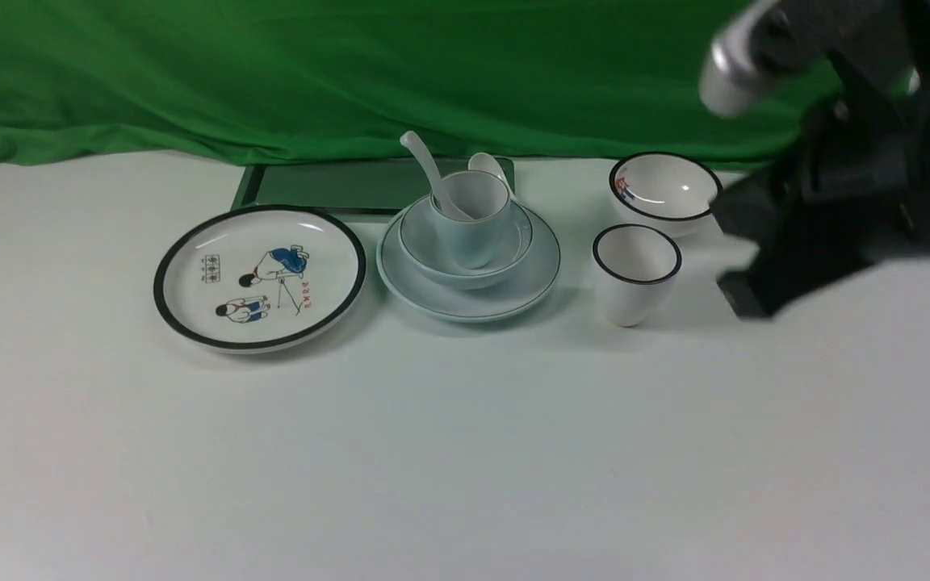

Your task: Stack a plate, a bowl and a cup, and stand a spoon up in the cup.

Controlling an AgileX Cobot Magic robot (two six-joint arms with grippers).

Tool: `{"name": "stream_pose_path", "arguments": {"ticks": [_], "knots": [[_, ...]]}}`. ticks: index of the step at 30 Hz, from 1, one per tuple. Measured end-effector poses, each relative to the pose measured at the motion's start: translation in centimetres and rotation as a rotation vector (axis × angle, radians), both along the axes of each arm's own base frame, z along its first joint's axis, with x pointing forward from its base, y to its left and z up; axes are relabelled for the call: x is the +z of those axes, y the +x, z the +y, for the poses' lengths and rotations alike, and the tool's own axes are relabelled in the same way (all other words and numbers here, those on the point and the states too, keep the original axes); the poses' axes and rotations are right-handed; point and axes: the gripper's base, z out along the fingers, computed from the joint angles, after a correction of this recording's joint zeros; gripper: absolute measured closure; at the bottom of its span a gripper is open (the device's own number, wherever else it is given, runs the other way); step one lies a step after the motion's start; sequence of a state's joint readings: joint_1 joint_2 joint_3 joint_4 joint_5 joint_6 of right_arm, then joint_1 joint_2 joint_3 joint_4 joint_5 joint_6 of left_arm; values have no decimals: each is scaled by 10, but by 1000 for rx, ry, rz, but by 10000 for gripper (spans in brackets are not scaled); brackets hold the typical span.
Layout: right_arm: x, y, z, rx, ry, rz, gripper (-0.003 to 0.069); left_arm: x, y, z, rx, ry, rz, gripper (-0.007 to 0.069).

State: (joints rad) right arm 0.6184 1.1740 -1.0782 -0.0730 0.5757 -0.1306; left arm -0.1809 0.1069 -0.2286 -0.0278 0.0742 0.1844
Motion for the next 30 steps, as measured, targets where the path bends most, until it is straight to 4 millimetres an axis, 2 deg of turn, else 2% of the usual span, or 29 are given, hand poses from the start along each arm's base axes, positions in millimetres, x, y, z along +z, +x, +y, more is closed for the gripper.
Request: {"name": "stream_pose_path", "arguments": {"ticks": [2,5,8,12,13,14,16,19,25,30], "knots": [[-27,-30,-15,24,99,-77,646,-4,1,0,2,12,7,656],[-53,-60,-31,58,199,-177,646,-5,1,0,3,17,9,656],[-84,-80,-42,95,278,-265,644,-5,1,0,3,18,7,656],[-109,-95,-50,126,348,-341,642,-5,1,0,3,18,7,656],[-121,-101,-53,139,375,-368,641,-5,1,0,3,19,6,656],[-123,-102,-53,139,372,-362,640,-5,1,0,3,19,6,656],[-147,-110,-58,148,373,-348,638,-5,1,0,4,21,6,656],[-170,-118,-63,148,341,-295,630,-5,1,0,4,21,6,656],[-186,-123,-69,130,259,-200,623,-5,1,0,4,20,4,656],[-180,-126,-80,56,277,-246,648,-5,1,0,4,21,5,656]]}}
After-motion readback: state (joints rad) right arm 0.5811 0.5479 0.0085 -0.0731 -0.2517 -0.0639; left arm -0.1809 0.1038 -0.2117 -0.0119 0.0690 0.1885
